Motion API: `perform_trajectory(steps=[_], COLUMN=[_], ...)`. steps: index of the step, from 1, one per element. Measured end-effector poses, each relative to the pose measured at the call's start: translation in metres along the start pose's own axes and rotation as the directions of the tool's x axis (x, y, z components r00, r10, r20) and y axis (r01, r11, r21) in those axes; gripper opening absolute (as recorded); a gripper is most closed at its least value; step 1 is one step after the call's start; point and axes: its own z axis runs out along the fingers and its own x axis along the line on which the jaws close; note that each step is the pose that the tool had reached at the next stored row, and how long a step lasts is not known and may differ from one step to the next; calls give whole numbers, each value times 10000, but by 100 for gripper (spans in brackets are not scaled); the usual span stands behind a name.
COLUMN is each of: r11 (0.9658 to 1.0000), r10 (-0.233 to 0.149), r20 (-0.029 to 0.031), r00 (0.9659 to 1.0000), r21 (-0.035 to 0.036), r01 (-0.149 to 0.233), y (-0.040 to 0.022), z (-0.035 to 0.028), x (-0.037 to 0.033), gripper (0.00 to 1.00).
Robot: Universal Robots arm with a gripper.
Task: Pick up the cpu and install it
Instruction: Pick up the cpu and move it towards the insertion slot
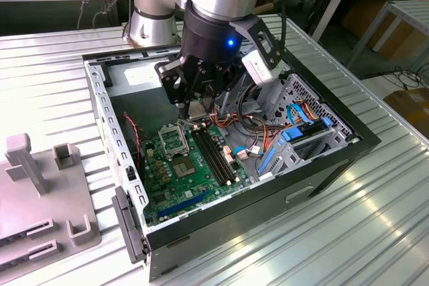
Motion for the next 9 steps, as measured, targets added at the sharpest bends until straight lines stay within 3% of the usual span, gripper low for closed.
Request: perform_trajectory(steps=[9], r11=[10000], r10=[0], r20=[0], r00=[10000], r21=[1], r01=[0], y=[5], z=[1], x=[-1], gripper=[47])
